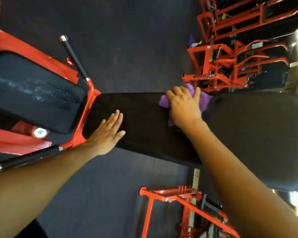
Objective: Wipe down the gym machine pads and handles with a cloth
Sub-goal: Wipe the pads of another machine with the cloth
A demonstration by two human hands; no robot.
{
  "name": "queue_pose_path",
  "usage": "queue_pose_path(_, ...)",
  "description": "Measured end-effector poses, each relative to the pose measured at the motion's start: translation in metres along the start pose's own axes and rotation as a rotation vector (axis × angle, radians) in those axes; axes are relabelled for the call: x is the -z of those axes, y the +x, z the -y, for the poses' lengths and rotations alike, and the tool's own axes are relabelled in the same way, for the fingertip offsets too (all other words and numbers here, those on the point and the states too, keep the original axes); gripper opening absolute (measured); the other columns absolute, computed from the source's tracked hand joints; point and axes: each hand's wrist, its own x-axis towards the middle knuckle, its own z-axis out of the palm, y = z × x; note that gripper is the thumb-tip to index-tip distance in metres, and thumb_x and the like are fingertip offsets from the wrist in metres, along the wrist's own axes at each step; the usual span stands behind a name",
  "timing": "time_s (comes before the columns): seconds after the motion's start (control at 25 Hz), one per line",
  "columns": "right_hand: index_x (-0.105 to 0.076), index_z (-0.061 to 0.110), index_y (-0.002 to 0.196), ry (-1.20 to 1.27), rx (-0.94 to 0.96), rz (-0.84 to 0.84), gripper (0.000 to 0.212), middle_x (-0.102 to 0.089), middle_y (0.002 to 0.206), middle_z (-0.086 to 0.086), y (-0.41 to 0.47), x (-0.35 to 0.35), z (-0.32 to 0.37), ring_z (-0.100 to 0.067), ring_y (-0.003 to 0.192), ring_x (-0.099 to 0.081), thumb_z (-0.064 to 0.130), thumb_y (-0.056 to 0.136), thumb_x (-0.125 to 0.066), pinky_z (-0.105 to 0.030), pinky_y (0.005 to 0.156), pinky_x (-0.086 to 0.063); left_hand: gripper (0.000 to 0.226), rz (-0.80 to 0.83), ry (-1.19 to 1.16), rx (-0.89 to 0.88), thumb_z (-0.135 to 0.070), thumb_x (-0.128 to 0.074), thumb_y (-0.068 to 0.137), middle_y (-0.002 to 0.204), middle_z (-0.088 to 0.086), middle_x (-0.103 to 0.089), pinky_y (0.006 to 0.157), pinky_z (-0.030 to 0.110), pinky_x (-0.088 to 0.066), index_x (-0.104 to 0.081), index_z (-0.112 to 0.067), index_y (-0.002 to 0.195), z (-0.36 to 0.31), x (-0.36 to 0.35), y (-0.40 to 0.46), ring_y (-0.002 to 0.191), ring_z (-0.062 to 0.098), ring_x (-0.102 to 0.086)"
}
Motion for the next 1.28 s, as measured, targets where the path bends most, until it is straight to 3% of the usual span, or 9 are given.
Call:
queue_pose_path(0.2, -0.052, 0.019, 0.137, 0.019, 0.294, 0.217, 0.045, -0.047, 0.139, -0.007, 0.069, -0.022, 0.081, -0.035, 0.132, -0.044, 0.014, 0.093, -0.057, -0.056, 0.104, -0.04, 0.073, 0.039, -0.164, 0.062, -0.061, -0.014, 0.104, 0.166, -0.011, 0.03, 0.126, 0.044, 0.009, 0.02, -0.028, 0.16, -0.009, -0.03, 0.023, 0.151, 0.005, 0.027)
queue_pose_path(0.4, -0.067, 0.021, 0.12, 0.23, 0.881, 0.395, 0.045, -0.062, 0.13, 0.001, 0.017, -0.004, -0.014, -0.022, 0.126, -0.055, 0.01, 0.076, -0.069, -0.037, 0.101, -0.043, 0.083, 0.061, -0.172, 0.0, -0.078, 0.004, 0.087, 0.159, -0.02, 0.04, 0.122, 0.036, 0.015, 0.026, -0.037, 0.155, 0.001, -0.026, 0.024, 0.149, 0.004, 0.032)
queue_pose_path(0.56, -0.068, 0.022, 0.1, 0.332, 0.579, 0.406, 0.038, -0.067, 0.107, 0.001, 0.075, 0.006, 0.006, -0.022, 0.101, -0.065, 0.043, 0.074, -0.05, -0.041, 0.093, -0.05, 0.07, 0.098, -0.151, -0.007, -0.067, -0.007, 0.102, 0.16, -0.019, 0.04, 0.124, 0.037, 0.014, 0.028, -0.038, 0.155, 0.0, -0.02, 0.021, 0.149, 0.004, 0.033)
queue_pose_path(0.76, -0.061, 0.017, 0.128, 0.227, 0.707, 0.415, 0.04, -0.057, 0.132, -0.005, 0.066, -0.022, 0.079, -0.025, 0.123, -0.054, 0.008, 0.089, -0.063, -0.038, 0.1, -0.044, 0.069, 0.257, -0.07, 0.022, -0.055, -0.022, 0.108, 0.157, -0.018, 0.039, 0.127, 0.042, 0.006, 0.027, -0.035, 0.152, 0.0, 0.006, 0.021, 0.149, 0.006, 0.029)
queue_pose_path(0.88, -0.064, 0.024, 0.117, 0.31, 0.726, 0.47, 0.033, -0.059, 0.125, 0.0, 0.009, 0.004, 0.038, -0.024, 0.12, -0.056, 0.011, 0.088, -0.06, -0.04, 0.098, -0.044, 0.072, 0.27, -0.129, 0.036, -0.049, -0.027, 0.11, 0.164, -0.011, 0.035, 0.129, 0.048, 0.001, 0.023, -0.031, 0.158, -0.006, 0.009, 0.017, 0.153, 0.011, 0.024)
queue_pose_path(0.96, -0.062, 0.026, 0.122, 0.227, 0.615, 0.266, 0.039, -0.056, 0.136, 0.0, -0.045, 0.01, 0.006, -0.026, 0.132, -0.049, 0.019, 0.084, -0.064, -0.046, 0.105, -0.038, 0.071, 0.265, -0.153, 0.045, -0.047, -0.027, 0.111, 0.163, -0.012, 0.036, 0.129, 0.049, 0.001, 0.023, -0.031, 0.159, -0.012, 0.01, 0.014, 0.152, 0.011, 0.025)
queue_pose_path(1.04, -0.059, 0.028, 0.13, 0.05, 0.403, 0.106, 0.053, -0.049, 0.148, -0.003, -0.093, 0.01, -0.011, -0.031, 0.144, -0.037, 0.035, 0.079, -0.07, -0.065, 0.115, -0.021, 0.071, 0.276, -0.176, 0.051, -0.048, -0.027, 0.111, 0.162, -0.015, 0.037, 0.129, 0.049, 0.001, 0.024, -0.033, 0.159, -0.014, 0.013, 0.012, 0.152, 0.009, 0.026)
queue_pose_path(1.12, -0.057, 0.026, 0.133, -0.01, 0.289, 0.136, 0.059, -0.049, 0.146, -0.006, -0.092, 0.001, 0.005, -0.034, 0.146, -0.033, 0.037, 0.077, -0.073, -0.075, 0.114, -0.011, 0.071, 0.28, -0.187, 0.04, -0.05, -0.026, 0.11, 0.161, -0.018, 0.039, 0.129, 0.048, 0.001, 0.024, -0.035, 0.158, -0.011, 0.012, 0.011, 0.151, 0.007, 0.028)
queue_pose_path(1.28, -0.049, 0.022, 0.14, 0.09, 0.304, 0.259, 0.05, -0.043, 0.145, -0.007, -0.032, -0.016, 0.089, -0.034, 0.147, -0.029, 0.022, 0.091, -0.06, -0.069, 0.118, -0.008, 0.072, 0.294, -0.174, -0.011, -0.057, -0.024, 0.107, 0.156, -0.023, 0.042, 0.129, 0.047, 0.001, 0.024, -0.038, 0.157, 0.002, 0.01, 0.013, 0.149, 0.004, 0.029)
